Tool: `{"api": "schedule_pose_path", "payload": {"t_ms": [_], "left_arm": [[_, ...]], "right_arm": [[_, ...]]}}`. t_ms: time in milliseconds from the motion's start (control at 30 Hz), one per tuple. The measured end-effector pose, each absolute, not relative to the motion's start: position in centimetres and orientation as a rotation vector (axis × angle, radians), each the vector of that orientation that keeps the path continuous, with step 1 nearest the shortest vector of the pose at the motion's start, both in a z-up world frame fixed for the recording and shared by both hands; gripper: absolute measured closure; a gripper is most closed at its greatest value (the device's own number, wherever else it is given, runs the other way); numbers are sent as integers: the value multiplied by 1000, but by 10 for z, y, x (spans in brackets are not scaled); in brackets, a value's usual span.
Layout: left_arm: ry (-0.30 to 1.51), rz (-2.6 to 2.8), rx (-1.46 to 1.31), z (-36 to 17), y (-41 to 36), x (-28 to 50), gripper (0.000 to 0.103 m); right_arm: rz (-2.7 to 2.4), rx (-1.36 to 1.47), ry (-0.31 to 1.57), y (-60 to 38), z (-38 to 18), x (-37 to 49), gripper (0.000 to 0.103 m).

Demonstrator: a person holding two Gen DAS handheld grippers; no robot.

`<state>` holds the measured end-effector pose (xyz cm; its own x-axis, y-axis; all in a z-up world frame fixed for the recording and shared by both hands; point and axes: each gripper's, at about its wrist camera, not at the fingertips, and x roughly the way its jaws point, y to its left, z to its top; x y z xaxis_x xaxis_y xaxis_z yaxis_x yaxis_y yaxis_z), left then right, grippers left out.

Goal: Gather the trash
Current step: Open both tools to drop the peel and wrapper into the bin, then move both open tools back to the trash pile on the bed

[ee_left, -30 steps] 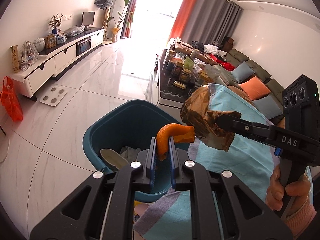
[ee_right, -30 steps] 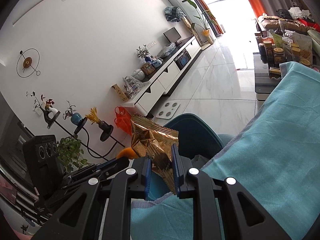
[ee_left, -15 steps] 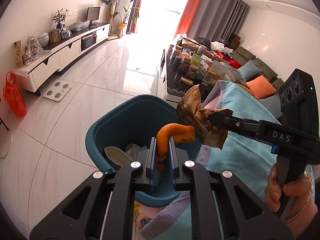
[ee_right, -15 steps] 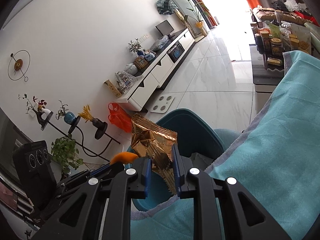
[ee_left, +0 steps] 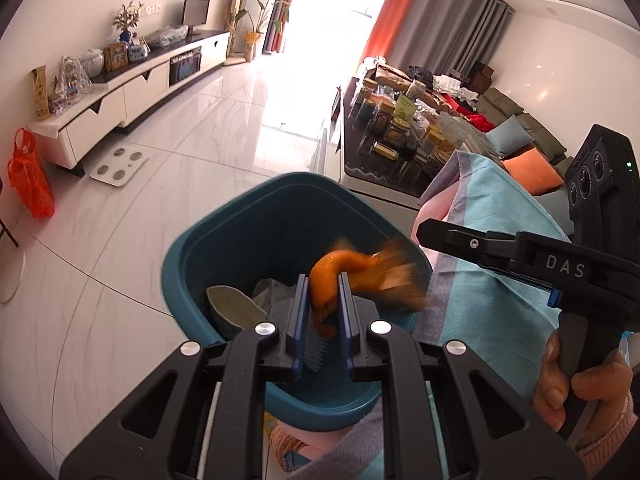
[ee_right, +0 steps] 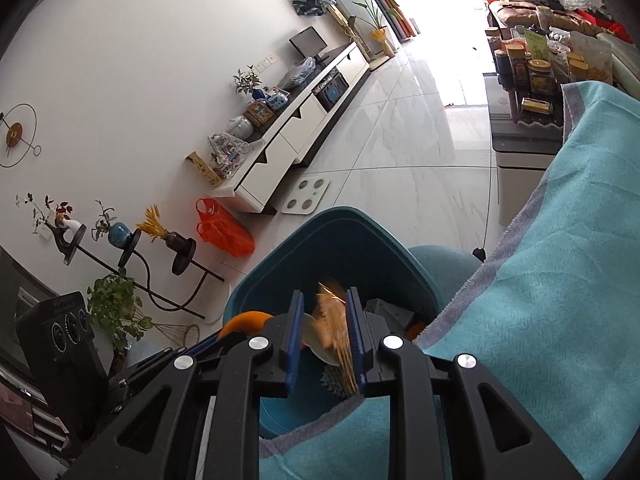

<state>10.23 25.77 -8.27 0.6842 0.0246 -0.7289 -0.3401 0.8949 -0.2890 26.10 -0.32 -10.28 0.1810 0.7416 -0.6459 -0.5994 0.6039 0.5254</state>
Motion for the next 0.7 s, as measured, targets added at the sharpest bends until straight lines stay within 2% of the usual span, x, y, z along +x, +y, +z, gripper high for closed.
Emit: {"api": "schedule_pose_path", "payload": {"t_ms": [200, 333, 700], "left_arm": [[823, 180, -439, -102, 256, 121, 72], [817, 169, -441, -105, 251, 125, 69], [685, 113, -361, -59, 224, 99, 49]], "right_arm": [[951, 170, 1010, -7, -101, 260, 81], [948, 172, 1009, -15, -100, 260, 79], [941, 192, 923, -66, -75, 240, 69]]}}
